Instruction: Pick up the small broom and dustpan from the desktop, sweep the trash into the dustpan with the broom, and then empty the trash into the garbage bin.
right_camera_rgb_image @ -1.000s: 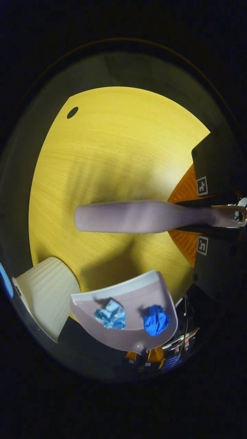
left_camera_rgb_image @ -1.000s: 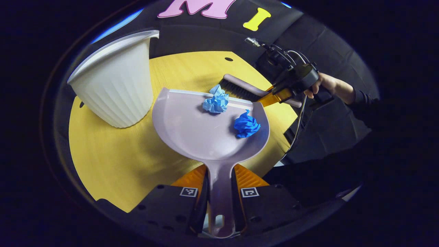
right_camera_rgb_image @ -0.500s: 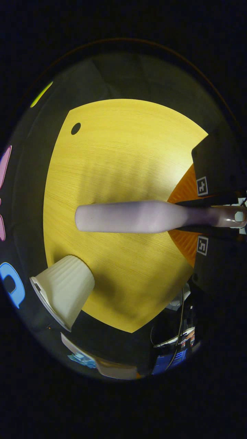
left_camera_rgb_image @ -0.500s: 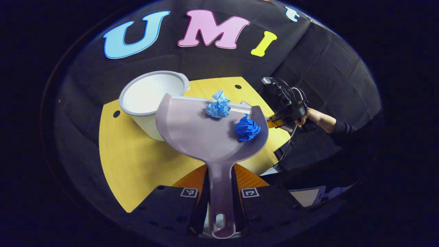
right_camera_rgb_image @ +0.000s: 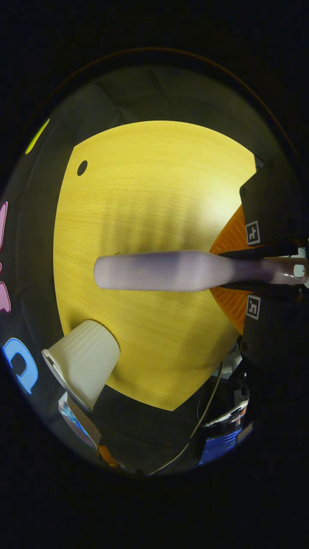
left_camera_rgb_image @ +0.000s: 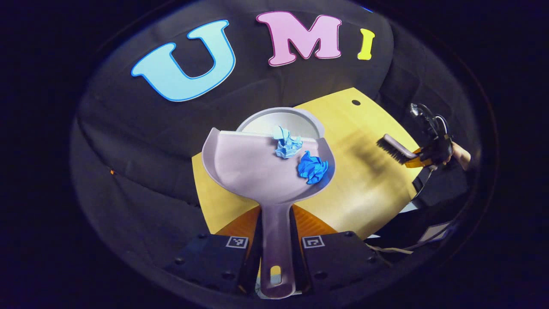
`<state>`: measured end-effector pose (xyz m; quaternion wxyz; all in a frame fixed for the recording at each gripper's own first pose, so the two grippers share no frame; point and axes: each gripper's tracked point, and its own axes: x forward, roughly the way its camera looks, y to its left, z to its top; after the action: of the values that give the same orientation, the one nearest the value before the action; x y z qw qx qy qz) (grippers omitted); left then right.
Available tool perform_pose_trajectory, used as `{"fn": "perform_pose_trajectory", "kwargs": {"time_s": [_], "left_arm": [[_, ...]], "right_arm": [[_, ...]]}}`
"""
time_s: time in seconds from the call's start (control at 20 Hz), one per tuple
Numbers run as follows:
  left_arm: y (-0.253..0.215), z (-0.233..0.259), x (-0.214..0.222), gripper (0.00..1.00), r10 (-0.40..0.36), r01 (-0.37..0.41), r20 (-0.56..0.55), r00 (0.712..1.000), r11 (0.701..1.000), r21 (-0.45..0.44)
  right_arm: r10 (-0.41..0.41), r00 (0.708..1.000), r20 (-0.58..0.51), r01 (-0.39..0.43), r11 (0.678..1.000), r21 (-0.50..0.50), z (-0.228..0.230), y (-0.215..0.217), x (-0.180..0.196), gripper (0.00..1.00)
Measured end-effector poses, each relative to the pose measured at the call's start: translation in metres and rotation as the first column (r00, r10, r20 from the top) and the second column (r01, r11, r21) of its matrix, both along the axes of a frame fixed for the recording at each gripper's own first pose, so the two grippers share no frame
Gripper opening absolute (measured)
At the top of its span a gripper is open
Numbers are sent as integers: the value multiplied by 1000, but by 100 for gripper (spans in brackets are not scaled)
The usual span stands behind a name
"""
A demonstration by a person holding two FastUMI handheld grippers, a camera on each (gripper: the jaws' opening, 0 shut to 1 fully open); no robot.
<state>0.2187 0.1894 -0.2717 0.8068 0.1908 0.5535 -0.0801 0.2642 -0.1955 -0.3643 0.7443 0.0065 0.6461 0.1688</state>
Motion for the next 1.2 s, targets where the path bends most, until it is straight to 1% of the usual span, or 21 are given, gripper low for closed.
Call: {"fn": "perform_pose_trajectory", "kwargs": {"time_s": [0.15,0.25,0.3,0.45,0.55,0.65,0.75,0.8,0.9,0.95,1.05,1.15,1.2], "left_arm": [[6,-4,26,29,-51,55,-49,998,994,91],[1,-9,35,28,-75,85,-92,993,990,113],[-3,-12,39,29,-87,99,-107,990,988,117],[-3,-17,54,29,-113,134,-135,984,978,158],[1,-13,59,29,-120,141,-117,986,972,190],[4,-6,58,29,-94,102,-51,994,976,194],[-4,11,50,29,-73,62,56,996,983,175],[-14,24,47,29,-66,46,119,991,986,162],[-32,40,31,29,-51,23,232,971,993,119],[-46,47,22,29,-31,7,286,958,997,82],[-87,60,2,29,8,0,390,921,1000,-20],[-140,62,-20,29,25,34,454,891,992,-122],[-167,54,-33,29,63,33,470,880,981,-194]], "right_arm": [[-35,999,-17,36,998,52,-10,-5,-6,28],[-56,998,-31,58,996,72,-23,-12,-12,28],[-60,998,-37,63,995,72,-29,-13,-14,28],[-77,996,-42,81,994,80,-29,-9,-13,28],[-86,995,-39,89,993,81,-27,-11,-13,28],[-109,993,-33,111,990,82,-24,-18,-10,28],[-141,990,-26,142,986,88,-22,-28,-1,28],[-156,988,-23,157,983,90,-21,-32,4,28],[-180,984,-12,180,979,99,-17,-38,15,28],[-185,983,-6,184,978,101,-15,-41,19,28],[-186,982,16,184,978,98,-11,-46,28,28],[-189,982,31,184,977,109,-10,-47,35,28],[-187,982,32,182,977,109,-10,-48,35,28]]}}
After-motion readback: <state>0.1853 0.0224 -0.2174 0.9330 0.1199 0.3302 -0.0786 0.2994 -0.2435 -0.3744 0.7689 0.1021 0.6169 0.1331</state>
